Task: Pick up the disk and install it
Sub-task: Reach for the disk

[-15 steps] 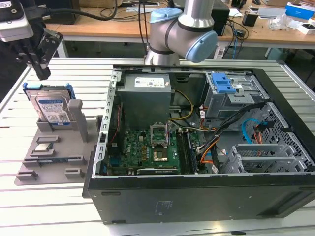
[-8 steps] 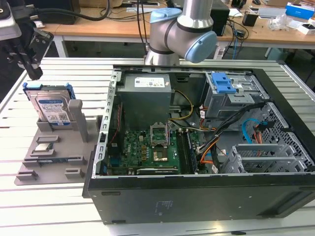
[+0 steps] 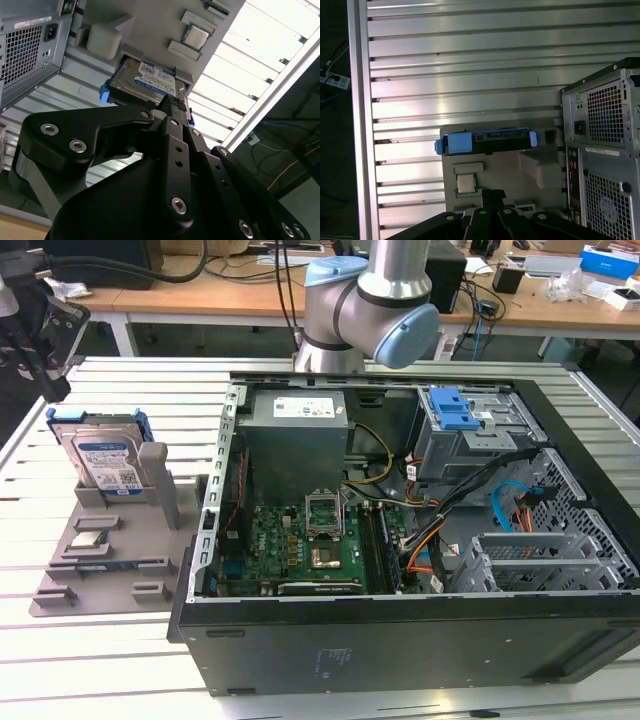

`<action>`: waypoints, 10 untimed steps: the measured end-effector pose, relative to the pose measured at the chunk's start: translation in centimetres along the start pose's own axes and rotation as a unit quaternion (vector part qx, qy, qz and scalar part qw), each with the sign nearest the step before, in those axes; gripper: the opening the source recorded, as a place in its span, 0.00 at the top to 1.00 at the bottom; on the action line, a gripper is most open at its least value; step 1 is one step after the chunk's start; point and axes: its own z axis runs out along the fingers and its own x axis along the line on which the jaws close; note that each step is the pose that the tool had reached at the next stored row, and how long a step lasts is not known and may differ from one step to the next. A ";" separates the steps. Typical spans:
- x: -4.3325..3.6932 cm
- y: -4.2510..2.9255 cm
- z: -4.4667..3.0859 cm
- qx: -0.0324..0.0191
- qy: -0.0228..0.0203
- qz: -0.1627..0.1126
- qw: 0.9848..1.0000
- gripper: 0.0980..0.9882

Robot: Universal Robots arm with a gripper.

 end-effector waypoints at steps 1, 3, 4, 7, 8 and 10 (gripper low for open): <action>0.15 -0.01 0.00 0.000 0.000 0.000 1.000 0.99; 0.55 -0.04 -0.01 0.000 0.000 0.000 1.000 0.99; 0.66 -0.05 -0.01 0.000 0.000 0.000 1.000 0.99; 1.11 -0.08 -0.03 0.000 0.000 0.000 1.000 0.99; 1.24 -0.09 -0.03 0.000 0.000 0.000 1.000 0.99; 1.64 -0.12 -0.04 0.000 0.000 0.000 1.000 0.99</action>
